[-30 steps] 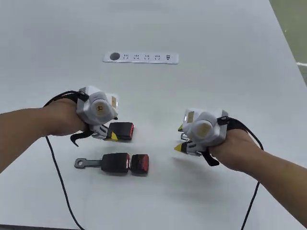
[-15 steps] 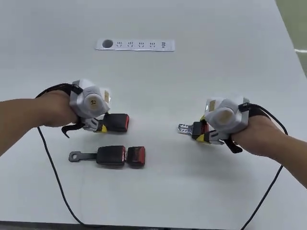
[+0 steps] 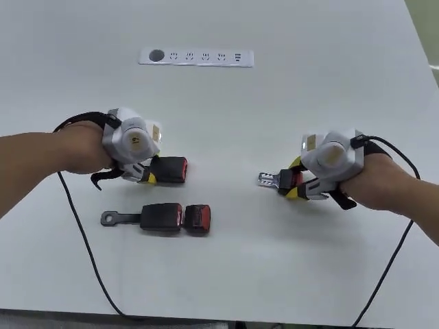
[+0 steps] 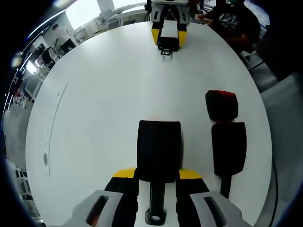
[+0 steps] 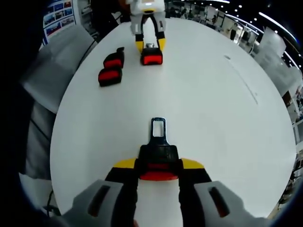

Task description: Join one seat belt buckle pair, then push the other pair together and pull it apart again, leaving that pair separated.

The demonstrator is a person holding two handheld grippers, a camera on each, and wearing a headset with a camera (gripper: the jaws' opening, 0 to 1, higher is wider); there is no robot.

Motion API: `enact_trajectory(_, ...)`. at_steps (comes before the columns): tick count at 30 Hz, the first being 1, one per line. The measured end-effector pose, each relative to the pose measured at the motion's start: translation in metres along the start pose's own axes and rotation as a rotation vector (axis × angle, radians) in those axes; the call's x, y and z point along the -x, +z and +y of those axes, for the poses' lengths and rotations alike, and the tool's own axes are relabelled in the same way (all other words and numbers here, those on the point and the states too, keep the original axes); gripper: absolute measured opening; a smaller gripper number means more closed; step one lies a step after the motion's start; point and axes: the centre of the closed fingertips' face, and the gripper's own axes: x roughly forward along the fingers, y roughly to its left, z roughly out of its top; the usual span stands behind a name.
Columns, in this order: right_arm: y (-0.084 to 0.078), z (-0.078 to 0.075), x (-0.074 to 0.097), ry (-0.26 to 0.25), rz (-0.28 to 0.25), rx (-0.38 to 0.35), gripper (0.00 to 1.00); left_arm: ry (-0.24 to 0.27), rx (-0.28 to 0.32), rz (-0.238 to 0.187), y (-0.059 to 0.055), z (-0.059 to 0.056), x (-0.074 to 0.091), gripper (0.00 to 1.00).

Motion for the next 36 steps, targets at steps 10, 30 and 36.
enact_trajectory(10, 0.028, 0.004, -0.014, -0.017, 0.001, 0.017, 0.33, 0.000, 0.003, 0.015, 0.001, 0.001, -0.002, 0.30)
enact_trajectory(30, 0.125, 0.009, -0.065, 0.006, -0.038, 0.069, 0.33, -0.010, -0.003, 0.048, -0.001, -0.002, -0.002, 0.30)
enact_trajectory(36, 0.138, 0.007, -0.073, 0.014, -0.024, 0.080, 0.33, -0.014, -0.001, 0.042, -0.002, -0.003, -0.002, 0.30)
